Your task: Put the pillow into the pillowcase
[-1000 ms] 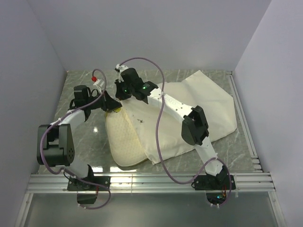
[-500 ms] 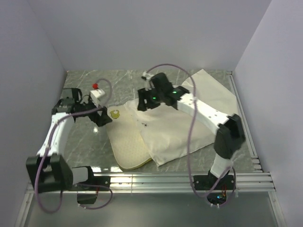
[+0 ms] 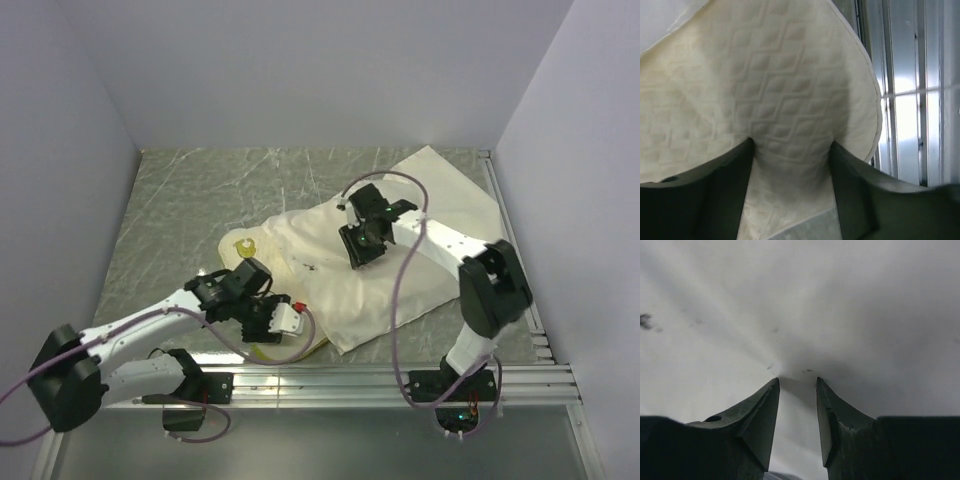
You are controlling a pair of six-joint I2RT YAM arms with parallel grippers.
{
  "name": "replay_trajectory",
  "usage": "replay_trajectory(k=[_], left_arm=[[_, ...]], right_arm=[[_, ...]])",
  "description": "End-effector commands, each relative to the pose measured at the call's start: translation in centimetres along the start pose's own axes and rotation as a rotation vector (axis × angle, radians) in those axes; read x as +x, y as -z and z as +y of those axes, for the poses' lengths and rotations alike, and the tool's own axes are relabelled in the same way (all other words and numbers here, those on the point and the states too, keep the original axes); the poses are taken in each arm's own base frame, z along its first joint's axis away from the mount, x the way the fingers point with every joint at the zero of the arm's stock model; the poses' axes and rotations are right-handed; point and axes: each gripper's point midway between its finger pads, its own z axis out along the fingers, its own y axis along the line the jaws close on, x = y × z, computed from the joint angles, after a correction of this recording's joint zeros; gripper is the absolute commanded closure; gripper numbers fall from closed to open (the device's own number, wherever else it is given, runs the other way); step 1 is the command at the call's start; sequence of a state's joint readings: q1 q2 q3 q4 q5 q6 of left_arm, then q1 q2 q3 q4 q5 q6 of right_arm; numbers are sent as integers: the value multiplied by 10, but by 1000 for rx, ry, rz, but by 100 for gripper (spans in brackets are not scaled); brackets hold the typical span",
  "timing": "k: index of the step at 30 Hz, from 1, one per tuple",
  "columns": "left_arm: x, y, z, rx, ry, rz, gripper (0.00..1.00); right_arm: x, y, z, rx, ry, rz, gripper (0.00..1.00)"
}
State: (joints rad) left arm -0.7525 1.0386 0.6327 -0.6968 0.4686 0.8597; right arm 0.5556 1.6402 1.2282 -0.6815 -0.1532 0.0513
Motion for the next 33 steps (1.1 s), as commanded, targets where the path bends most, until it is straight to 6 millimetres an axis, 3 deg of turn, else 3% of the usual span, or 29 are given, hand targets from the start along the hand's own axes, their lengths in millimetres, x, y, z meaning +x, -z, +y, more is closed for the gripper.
replay_trajectory(k=[1, 2, 3, 4, 5, 6, 8, 9, 12, 13, 14, 16, 17, 18, 19, 20, 22, 23, 24, 26, 28, 33], left_arm=[[-23, -32, 9, -16, -22, -37, 41], [-39, -37, 22, -58, 9, -83, 48], [-40, -49, 24, -45, 46, -76, 64], [-46, -54, 28, -48, 74, -91, 73], [-63, -56, 45, -98, 141, -141, 81], [-61, -67, 50, -104, 201, -126, 99], [-79, -70, 65, -118, 292, -180, 100], [-77, -75, 71, -112, 340, -184, 100], [-89, -71, 94, -120, 480, -258, 100], [-89, -69, 100, -122, 516, -273, 100], [-92, -64, 110, -125, 571, -296, 100], [-84, -56, 123, -89, 665, -327, 100], [-88, -50, 131, -83, 712, -353, 100], [-83, -44, 139, -78, 755, -370, 100], [-87, -42, 138, -41, 762, -382, 100], [-96, -37, 142, -24, 788, -405, 100], [-103, -37, 143, -6, 783, -418, 100], [-110, -33, 147, -4, 774, -435, 100], [-110, -36, 148, 6, 776, -431, 100], [-114, -36, 153, 11, 776, -428, 100], [-113, -38, 156, 18, 785, -421, 100], [-121, -36, 162, 28, 798, -446, 100]], right_arm=[[-7, -24, -11, 34, 33, 36, 57], [-29, -25, -5, 3, 40, -6, 58], [-37, -39, -3, -11, 39, -3, 58], [-49, -42, 2, -32, 45, -20, 58], [-75, -43, 11, -68, 48, -66, 58], [-91, -40, 17, -90, 43, -103, 58], [-125, -19, 31, -139, 23, -195, 57], [-137, -8, 33, -144, 22, -248, 55], [-149, 41, 22, -118, -5, -402, 43], [-132, 41, 13, -111, -49, -389, 38], [-132, 73, -1, -97, -85, -459, 37], [-114, 90, -18, -79, -152, -490, 34], [-91, 99, -35, -44, -187, -504, 33], [-77, 101, -43, -21, -203, -505, 33], [-49, 88, -49, -12, -209, -455, 35], [-38, 96, -50, -15, -201, -461, 37], [6, 81, -52, -9, -154, -331, 46], [20, 74, -49, -33, -129, -270, 48], [46, 68, -47, -30, -88, -149, 49], [62, 59, -57, -9, -3, -41, 50], [74, 54, -56, -15, 48, 5, 41], [77, 30, -52, 67, 140, -4, 30]])
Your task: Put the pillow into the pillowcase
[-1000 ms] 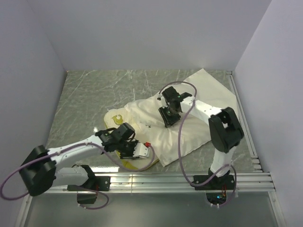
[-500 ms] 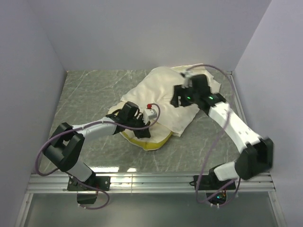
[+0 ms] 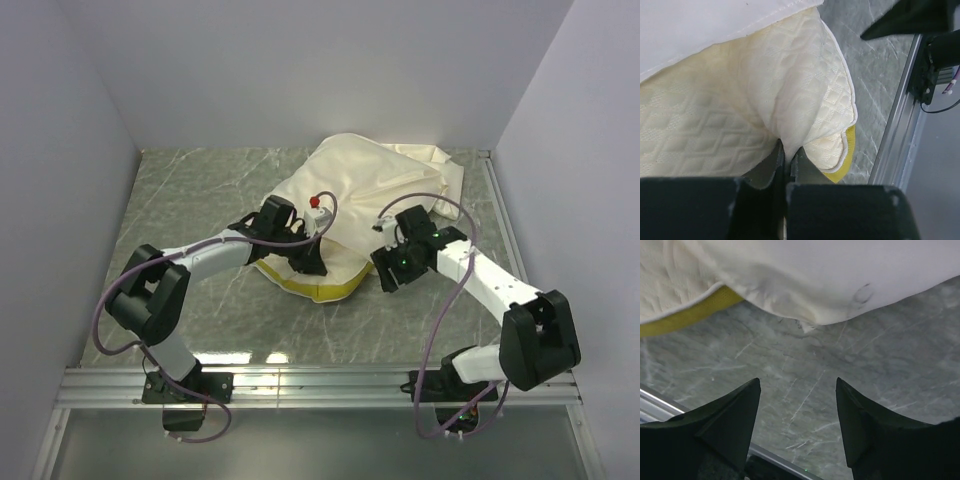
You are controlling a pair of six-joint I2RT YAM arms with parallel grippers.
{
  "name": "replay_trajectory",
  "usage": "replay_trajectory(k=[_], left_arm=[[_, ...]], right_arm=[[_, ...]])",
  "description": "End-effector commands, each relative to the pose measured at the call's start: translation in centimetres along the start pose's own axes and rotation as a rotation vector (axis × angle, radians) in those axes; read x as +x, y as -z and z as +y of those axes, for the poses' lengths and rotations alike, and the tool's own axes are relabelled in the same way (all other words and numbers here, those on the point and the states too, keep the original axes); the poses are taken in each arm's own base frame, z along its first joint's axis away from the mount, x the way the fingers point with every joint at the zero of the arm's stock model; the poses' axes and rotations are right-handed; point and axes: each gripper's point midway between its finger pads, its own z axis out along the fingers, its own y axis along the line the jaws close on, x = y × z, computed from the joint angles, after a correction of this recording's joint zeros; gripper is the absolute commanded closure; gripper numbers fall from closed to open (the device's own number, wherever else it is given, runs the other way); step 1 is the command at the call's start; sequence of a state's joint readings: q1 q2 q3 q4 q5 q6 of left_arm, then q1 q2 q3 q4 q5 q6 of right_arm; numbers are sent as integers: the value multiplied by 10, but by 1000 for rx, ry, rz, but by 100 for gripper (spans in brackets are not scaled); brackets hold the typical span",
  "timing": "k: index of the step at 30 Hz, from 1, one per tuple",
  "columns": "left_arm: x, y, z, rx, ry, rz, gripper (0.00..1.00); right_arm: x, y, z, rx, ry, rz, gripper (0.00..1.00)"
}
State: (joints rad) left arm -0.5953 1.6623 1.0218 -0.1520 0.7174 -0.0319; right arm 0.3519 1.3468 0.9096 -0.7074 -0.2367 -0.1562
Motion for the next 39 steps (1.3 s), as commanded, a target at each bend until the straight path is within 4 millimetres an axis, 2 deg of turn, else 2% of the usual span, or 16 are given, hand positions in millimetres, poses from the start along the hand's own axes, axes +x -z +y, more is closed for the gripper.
replay_trajectory(k=[1, 5, 6, 10, 16, 21, 23, 25, 26, 27, 28, 30, 33, 34, 37, 39], left_arm=[[-28, 2, -12, 55, -7, -57, 100], [-27, 1, -13, 71, 7, -59, 100], [-27, 1, -14, 79, 11, -60, 100], [-29, 3, -13, 92, 41, -69, 100], [-31, 7, -12, 111, 71, -86, 100], [-31, 7, -12, 117, 73, -91, 100], [-31, 9, -12, 121, 75, -94, 100], [-33, 10, -11, 126, 86, -104, 100], [-35, 11, -11, 136, 92, -109, 100], [-37, 12, -10, 137, 95, -118, 100], [-37, 13, -10, 137, 116, -119, 100], [-39, 14, -6, 121, 128, -124, 100], [-52, 17, -9, 112, 118, -173, 100], [-61, 17, -8, 96, 127, -209, 100], [-81, 7, 4, 33, 174, -261, 100], [-92, 0, 13, -53, 184, -292, 100]], right_arm=[[-4, -6, 6, 82, 153, -1, 29], [-11, -23, -1, 144, 162, 14, 34], [-11, -26, -6, 173, 143, 26, 39], [-13, -35, -33, 309, 124, 56, 43], [-46, -35, -24, 258, 125, -45, 49], [-57, -33, -5, 161, 118, -61, 39], [-60, -34, -4, 155, 120, -83, 40], [-59, -37, -6, 159, 129, -94, 60], [-61, -38, -7, 158, 139, -104, 81], [-63, -38, -6, 148, 139, -105, 92], [-61, -40, -7, 149, 133, -92, 100], [-60, -33, -4, 131, 122, -78, 100], [-61, -6, 31, -20, 145, -111, 100], [-60, 11, 64, -191, 188, -142, 100], [-41, 44, 112, -384, 331, -146, 100], [-37, 66, 127, -451, 384, -158, 100]])
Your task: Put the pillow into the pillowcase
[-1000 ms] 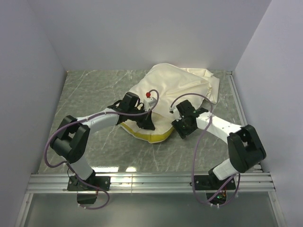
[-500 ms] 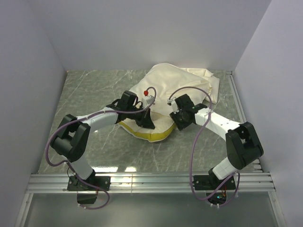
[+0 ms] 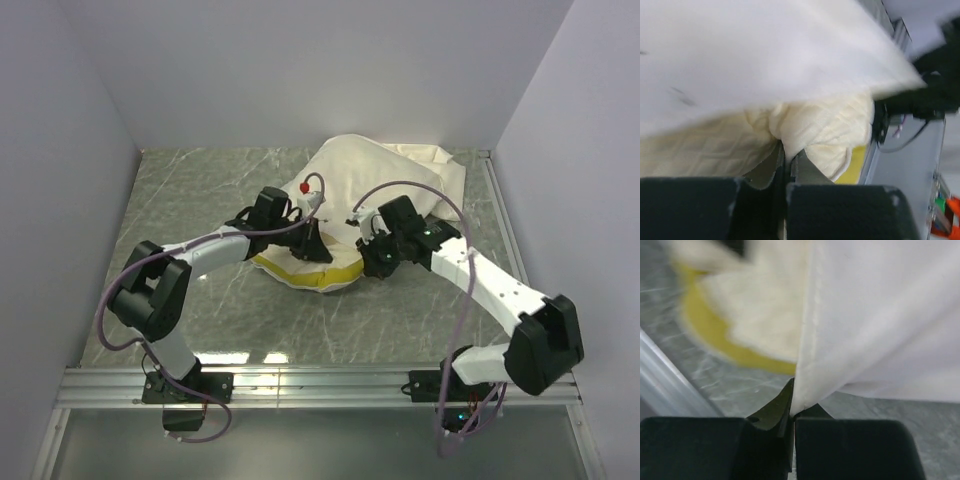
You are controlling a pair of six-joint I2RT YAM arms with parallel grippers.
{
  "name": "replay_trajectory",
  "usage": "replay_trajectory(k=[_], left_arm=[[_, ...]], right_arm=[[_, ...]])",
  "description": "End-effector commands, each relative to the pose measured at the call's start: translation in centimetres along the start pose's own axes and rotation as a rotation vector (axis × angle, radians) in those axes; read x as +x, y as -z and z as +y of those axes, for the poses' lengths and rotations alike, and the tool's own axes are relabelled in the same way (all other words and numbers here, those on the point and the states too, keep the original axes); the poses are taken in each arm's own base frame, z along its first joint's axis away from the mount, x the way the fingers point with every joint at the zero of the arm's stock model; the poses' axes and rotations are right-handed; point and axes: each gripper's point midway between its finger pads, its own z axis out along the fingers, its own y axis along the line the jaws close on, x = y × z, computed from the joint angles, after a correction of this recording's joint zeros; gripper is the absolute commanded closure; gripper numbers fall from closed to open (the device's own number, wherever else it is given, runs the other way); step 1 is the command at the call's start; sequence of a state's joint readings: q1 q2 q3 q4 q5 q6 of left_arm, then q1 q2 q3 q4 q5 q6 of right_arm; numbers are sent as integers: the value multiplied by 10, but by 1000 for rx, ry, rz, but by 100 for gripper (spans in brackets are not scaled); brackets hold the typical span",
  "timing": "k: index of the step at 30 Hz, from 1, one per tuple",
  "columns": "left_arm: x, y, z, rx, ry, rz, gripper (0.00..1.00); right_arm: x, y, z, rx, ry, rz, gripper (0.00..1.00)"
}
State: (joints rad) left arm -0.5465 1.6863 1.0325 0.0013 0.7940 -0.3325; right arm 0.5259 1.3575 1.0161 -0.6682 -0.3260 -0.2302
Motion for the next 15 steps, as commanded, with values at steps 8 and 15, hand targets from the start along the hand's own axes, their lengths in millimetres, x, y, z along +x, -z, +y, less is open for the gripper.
replay_trajectory(k=[8, 15], left_arm=[[-68, -63, 18, -261, 66, -249, 100], [-30, -41, -30, -111, -147, -60, 42]], right_arm=[[0, 63, 65, -317, 83, -44, 100], [63, 53, -37, -124, -126, 160, 100]])
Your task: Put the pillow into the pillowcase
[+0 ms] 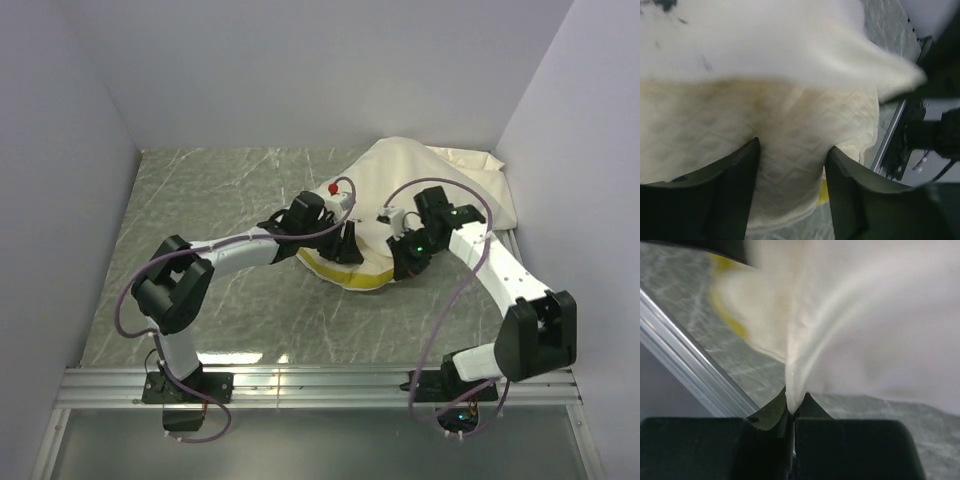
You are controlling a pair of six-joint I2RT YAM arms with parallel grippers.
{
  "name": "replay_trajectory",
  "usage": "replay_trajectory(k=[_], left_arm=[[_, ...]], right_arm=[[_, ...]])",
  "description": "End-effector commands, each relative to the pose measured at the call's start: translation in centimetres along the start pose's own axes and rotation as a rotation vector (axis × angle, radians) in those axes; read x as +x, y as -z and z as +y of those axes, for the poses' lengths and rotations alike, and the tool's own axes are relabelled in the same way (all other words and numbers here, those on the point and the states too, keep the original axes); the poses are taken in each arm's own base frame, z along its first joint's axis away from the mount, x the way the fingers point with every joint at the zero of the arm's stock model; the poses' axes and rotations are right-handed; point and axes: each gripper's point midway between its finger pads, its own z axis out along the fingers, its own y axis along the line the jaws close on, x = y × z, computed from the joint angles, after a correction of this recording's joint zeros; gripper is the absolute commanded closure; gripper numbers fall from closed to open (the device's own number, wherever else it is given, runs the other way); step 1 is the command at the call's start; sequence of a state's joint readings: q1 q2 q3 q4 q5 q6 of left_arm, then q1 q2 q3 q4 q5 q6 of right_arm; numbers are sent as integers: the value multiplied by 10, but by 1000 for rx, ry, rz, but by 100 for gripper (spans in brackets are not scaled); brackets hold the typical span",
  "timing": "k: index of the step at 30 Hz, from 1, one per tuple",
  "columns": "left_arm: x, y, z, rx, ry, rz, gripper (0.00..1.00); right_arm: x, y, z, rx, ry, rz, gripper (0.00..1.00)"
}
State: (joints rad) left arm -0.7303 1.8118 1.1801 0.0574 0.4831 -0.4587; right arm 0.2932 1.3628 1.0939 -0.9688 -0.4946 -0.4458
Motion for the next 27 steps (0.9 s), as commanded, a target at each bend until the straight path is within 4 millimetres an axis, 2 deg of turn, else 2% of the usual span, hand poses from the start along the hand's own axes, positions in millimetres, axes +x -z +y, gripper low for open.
replay_trajectory(k=[1, 2, 3, 4, 5, 6, 8, 9, 10, 11, 12, 13, 16, 19, 20, 21, 22, 23, 24, 25, 27], left_arm=[[5, 47, -19, 55, -233, 43, 39], [5, 63, -16, 67, -271, 46, 35], [12, 79, -20, 139, -340, 62, 34], [9, 101, -18, 140, -340, 57, 33], [-10, 122, 10, 82, -341, 7, 30], [-26, 135, 23, 40, -373, -29, 29], [-49, 161, 75, -139, -385, -68, 31], [-62, 169, 91, -194, -454, -87, 32], [-67, 172, 114, -258, -465, -89, 32], [-80, 179, 134, -307, -498, -125, 32], [-86, 181, 147, -337, -558, -129, 33], [-84, 173, 163, -350, -585, -114, 33], [-96, 161, 170, -324, -765, -153, 34], [-109, 147, 160, -354, -940, -248, 33], [-111, 137, 151, -348, -978, -263, 32], [-111, 134, 152, -380, -980, -271, 32], [-124, 133, 145, -393, -1016, -326, 32], [-124, 125, 134, -382, -1038, -341, 32], [-121, 123, 135, -409, -1062, -342, 32], [-131, 123, 124, -416, -1112, -393, 31], [-126, 113, 112, -399, -1174, -399, 30]], right_arm=[[34, 11, -25, 8, -79, 72, 100], [41, 14, -37, 35, -101, 74, 100], [48, 13, -40, 42, -113, 86, 100], [52, 13, -41, 49, -119, 92, 100], [54, 13, -42, 47, -123, 94, 100], [58, 12, -40, 44, -123, 98, 100], [59, 9, -39, 42, -132, 94, 100], [61, 8, -39, 43, -136, 102, 100], [60, 8, -40, 44, -142, 102, 100], [59, 8, -44, 61, -142, 99, 100], [62, 6, -45, 64, -150, 112, 100], [63, 5, -47, 71, -151, 118, 100], [73, 4, -52, 101, -161, 153, 100], [83, 4, -55, 130, -166, 173, 100], [84, 4, -55, 134, -168, 175, 100], [86, 4, -54, 133, -173, 182, 100], [86, 4, -55, 135, -174, 187, 100], [86, 4, -54, 132, -181, 192, 100], [86, 4, -55, 133, -183, 194, 100], [86, 4, -55, 133, -186, 197, 100], [86, 4, -55, 130, -188, 200, 100]])
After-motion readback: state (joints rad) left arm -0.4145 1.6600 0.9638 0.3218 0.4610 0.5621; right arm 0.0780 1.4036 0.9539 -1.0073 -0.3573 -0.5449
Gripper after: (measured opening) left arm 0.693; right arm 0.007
